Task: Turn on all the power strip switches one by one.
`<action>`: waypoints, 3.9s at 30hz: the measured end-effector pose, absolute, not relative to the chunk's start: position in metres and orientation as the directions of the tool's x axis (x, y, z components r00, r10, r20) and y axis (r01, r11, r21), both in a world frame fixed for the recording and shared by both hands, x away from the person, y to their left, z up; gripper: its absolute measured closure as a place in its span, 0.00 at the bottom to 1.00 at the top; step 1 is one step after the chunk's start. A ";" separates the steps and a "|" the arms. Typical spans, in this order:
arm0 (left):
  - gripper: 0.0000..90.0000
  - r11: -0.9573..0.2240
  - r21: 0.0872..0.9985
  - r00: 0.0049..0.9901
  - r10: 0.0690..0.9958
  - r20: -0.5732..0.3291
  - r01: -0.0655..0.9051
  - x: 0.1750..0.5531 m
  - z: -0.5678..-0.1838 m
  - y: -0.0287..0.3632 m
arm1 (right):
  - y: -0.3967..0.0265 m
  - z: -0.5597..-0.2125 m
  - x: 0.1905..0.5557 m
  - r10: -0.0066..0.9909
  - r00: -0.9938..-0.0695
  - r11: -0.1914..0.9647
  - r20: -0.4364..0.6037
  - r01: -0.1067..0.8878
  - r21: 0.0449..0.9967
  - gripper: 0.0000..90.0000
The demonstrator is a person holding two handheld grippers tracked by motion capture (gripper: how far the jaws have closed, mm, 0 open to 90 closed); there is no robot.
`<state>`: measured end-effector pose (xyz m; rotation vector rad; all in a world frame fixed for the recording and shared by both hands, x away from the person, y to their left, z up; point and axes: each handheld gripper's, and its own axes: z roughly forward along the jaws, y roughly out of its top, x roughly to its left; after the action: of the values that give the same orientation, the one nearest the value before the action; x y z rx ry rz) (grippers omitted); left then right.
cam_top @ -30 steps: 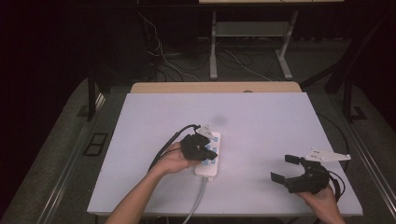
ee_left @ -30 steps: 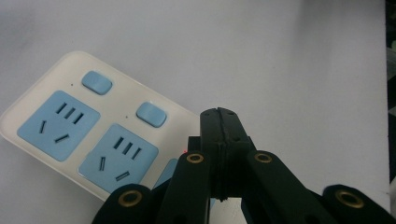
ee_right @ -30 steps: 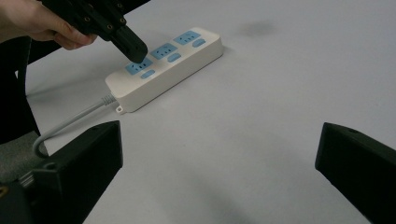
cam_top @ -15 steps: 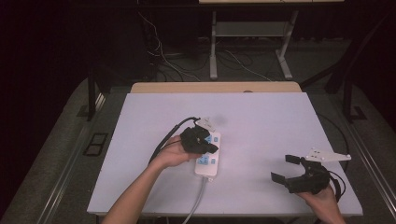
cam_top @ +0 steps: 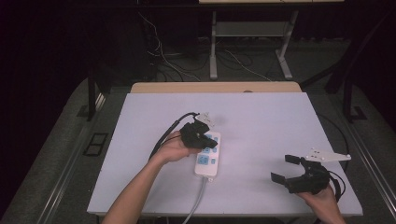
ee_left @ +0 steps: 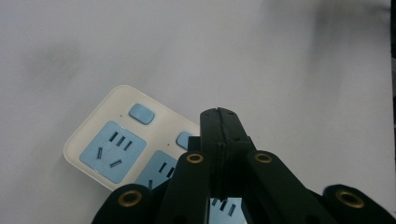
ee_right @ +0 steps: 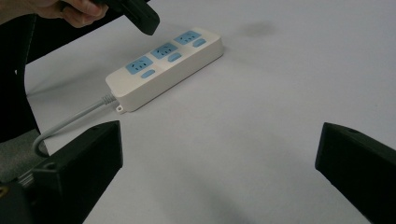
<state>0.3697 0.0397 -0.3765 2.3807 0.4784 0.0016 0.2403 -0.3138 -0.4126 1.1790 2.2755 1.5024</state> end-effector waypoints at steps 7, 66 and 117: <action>1.00 -0.696 0.625 0.927 0.350 -0.135 0.354 0.376 -0.386 0.037 | -0.314 -0.413 0.241 0.689 -0.673 0.179 0.270 0.518 0.836 0.01; 1.00 -0.631 0.631 0.885 0.411 -0.220 0.450 0.386 -0.417 0.037 | -0.318 -0.409 0.237 0.693 -0.671 0.172 0.266 0.511 0.842 0.01; 1.00 -0.663 0.653 0.917 0.374 -0.136 0.367 0.408 -0.381 0.029 | -0.324 -0.411 0.239 0.698 -0.661 0.162 0.276 0.521 0.838 0.01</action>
<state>0.4077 0.0290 -0.3814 2.3539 0.5243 0.0128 0.2393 -0.3243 -0.4115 1.1977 2.2552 1.5104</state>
